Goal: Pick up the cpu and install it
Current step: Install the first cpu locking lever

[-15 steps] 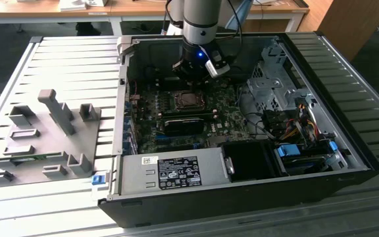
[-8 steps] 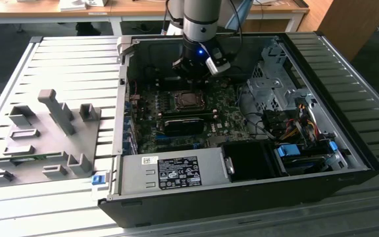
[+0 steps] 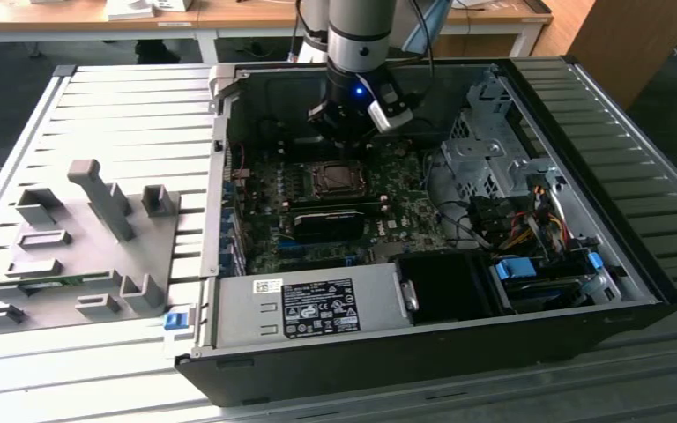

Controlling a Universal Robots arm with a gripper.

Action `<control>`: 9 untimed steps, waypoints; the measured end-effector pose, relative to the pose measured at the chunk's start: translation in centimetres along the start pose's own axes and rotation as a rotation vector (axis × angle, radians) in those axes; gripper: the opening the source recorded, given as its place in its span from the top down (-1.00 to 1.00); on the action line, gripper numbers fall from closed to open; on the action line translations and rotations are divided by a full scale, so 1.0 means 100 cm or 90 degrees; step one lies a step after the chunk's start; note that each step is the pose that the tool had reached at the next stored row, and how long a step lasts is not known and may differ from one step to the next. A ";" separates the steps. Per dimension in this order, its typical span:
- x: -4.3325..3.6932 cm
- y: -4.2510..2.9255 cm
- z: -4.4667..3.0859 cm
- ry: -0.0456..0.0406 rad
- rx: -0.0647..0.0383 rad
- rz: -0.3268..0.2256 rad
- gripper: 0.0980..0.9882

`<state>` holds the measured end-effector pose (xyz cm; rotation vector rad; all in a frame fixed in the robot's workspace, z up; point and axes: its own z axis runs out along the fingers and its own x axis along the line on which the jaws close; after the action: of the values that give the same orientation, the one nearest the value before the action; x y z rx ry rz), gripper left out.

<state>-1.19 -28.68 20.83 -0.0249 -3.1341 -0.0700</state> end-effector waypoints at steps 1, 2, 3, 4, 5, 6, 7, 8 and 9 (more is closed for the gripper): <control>-0.0001 -0.0003 0.0000 0.0000 0.000 0.000 0.98; -0.0002 -0.0007 0.0001 0.0000 0.000 0.000 0.98; -0.0003 -0.0013 0.0001 0.0000 0.000 0.000 0.98; -0.0004 -0.0018 0.0002 0.0000 0.000 0.000 0.98; -0.0004 -0.0022 0.0002 0.0000 0.000 0.000 0.98; -0.0004 -0.0026 0.0002 0.0000 0.000 0.000 0.98; -0.0005 -0.0030 0.0003 0.0000 0.000 0.000 0.98; -0.0005 -0.0033 0.0003 0.0000 0.000 0.000 0.98; -0.0005 -0.0036 0.0004 0.0000 0.000 0.000 0.98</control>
<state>-1.15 -29.04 20.78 -0.0249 -3.1341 -0.0700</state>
